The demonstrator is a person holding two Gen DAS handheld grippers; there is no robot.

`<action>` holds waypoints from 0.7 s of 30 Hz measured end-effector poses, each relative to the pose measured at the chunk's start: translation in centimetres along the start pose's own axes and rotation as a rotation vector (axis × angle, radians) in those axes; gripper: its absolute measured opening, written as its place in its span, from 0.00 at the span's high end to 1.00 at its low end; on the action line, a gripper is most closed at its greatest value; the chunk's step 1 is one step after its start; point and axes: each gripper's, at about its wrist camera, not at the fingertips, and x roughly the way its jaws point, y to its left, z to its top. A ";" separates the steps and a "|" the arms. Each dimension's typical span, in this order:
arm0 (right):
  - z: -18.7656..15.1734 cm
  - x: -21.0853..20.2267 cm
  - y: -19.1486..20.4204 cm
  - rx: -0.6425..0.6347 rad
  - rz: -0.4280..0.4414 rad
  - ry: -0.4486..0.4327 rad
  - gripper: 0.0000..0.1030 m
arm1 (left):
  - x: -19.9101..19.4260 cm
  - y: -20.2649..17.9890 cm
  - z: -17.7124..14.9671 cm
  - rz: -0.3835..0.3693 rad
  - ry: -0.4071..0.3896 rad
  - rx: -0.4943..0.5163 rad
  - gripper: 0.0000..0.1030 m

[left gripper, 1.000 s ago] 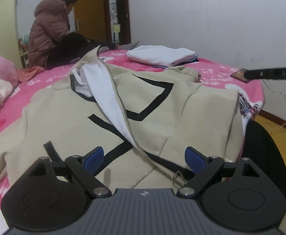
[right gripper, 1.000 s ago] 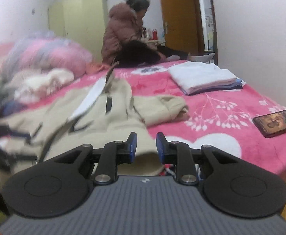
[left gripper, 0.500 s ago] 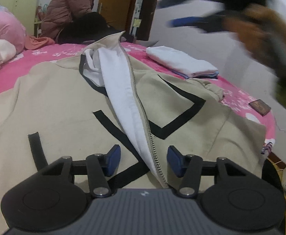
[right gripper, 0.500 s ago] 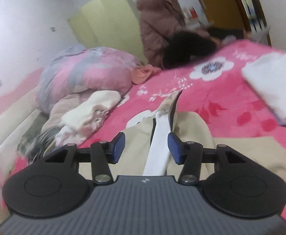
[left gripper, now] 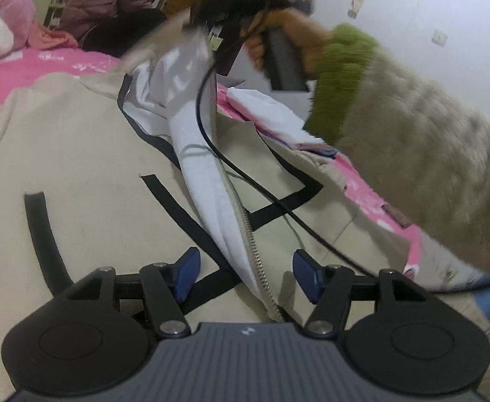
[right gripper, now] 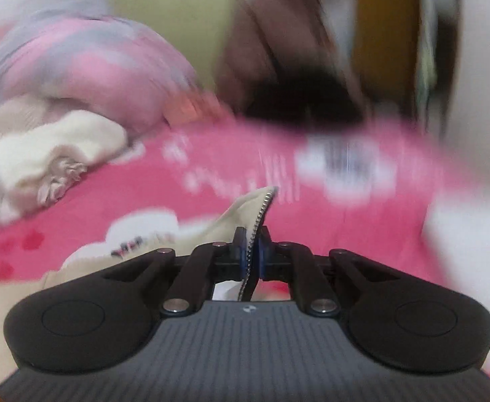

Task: Fold clothes

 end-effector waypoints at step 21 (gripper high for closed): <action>-0.7 2.9 4.0 0.014 0.359 0.178 0.54 | -0.7 1.0 -0.6 -0.035 -0.030 -0.074 0.43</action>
